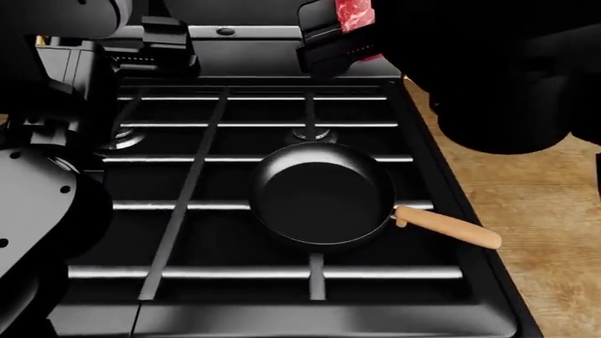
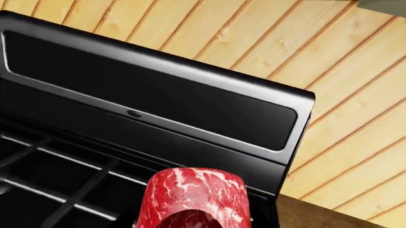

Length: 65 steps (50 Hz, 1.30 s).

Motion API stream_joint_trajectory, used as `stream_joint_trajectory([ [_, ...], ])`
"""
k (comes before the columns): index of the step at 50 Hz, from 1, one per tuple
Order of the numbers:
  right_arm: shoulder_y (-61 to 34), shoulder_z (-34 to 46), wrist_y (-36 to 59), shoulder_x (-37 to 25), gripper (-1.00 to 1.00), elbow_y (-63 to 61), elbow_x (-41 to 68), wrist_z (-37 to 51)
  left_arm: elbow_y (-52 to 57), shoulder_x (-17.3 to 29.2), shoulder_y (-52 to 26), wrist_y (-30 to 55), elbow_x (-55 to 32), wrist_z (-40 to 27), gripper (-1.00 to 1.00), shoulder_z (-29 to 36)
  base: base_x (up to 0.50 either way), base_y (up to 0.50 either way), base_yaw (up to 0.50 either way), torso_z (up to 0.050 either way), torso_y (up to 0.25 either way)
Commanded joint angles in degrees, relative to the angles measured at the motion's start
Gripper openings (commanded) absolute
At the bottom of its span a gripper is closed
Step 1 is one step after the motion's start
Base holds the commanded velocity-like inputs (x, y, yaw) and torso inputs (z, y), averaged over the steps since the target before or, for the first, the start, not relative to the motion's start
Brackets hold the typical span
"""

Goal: Frozen meat rests on a plate on the counter. Retrieve the meat and place it in a pot on a burner. Then turn the burner on.

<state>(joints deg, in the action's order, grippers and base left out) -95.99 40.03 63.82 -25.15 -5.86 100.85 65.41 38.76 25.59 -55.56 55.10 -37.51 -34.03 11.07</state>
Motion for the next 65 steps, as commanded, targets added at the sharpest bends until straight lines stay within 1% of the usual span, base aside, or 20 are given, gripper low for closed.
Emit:
stream_joint_trajectory([
  [1,0.44,-1.61,0.11,-0.23,-1.00,2.43,11.11,7.00,-0.14,-0.29,0.74,-1.08,0.01,0.10,1.00,0.31,0.00,0.00,0.00,0.000,0.000],
  [7,-1.03,-0.71,-2.51,-0.28,-1.00,4.16,24.07,14.26,-1.85,-0.87,1.80,-3.98,1.25,1.26,1.00,1.43,0.00,0.00,0.00,0.000,0.002],
  [10,-3.78,0.79,-1.82,-0.16,-1.00,4.63,28.09,16.49,-3.40,-1.26,1.68,-5.73,2.05,2.26,1.00,2.15,0.00,0.00,0.00,0.003,0.000],
  [13,-5.61,1.91,-0.77,0.01,-1.00,5.16,29.39,16.88,-4.13,-1.47,1.54,-6.54,2.38,2.72,1.00,2.53,0.00,0.00,0.00,0.000,0.003],
  [19,-6.25,2.54,-0.76,-0.10,-1.00,5.21,29.70,16.73,-4.34,-1.48,1.49,-6.79,2.40,2.79,1.00,2.66,0.00,0.00,0.00,0.000,0.000],
  [26,-3.74,5.68,-3.25,-0.87,-1.00,6.41,35.27,19.30,-5.54,-2.33,0.96,-8.14,2.85,3.59,1.00,3.71,0.00,0.00,0.00,0.000,0.001],
  [31,-3.41,7.67,-1.92,0.22,-1.00,10.44,34.77,17.10,-5.26,-2.53,0.48,-8.11,2.73,3.69,1.00,4.15,0.00,0.00,0.00,0.002,0.000],
  [37,-3.14,8.94,1.35,2.52,-1.00,17.83,29.17,10.25,-5.63,-2.00,1.23,-8.89,3.25,3.83,1.00,4.21,0.00,0.00,0.00,0.000,0.002],
  [44,-3.22,10.61,3.23,4.45,-1.00,22.99,27.05,6.53,-5.71,-1.77,1.54,-9.18,3.34,3.76,1.00,4.16,0.00,0.00,0.00,0.000,0.001],
  [48,-2.86,11.26,3.22,4.88,-1.00,23.03,28.12,6.88,-5.72,-1.64,1.69,-9.29,3.37,3.71,1.00,4.14,0.00,0.00,0.00,0.000,0.000],
  [58,-0.47,12.01,0.80,3.79,-1.00,18.75,32.70,10.36,-5.70,-1.49,1.86,-9.45,3.17,3.74,1.00,4.17,0.00,0.00,0.00,0.001,0.002],
  [65,-0.83,13.24,-0.06,3.72,-1.00,16.87,36.75,12.74,-5.63,-1.38,1.77,-9.26,2.95,3.62,1.00,4.12,0.00,0.00,0.00,0.000,0.000],
])
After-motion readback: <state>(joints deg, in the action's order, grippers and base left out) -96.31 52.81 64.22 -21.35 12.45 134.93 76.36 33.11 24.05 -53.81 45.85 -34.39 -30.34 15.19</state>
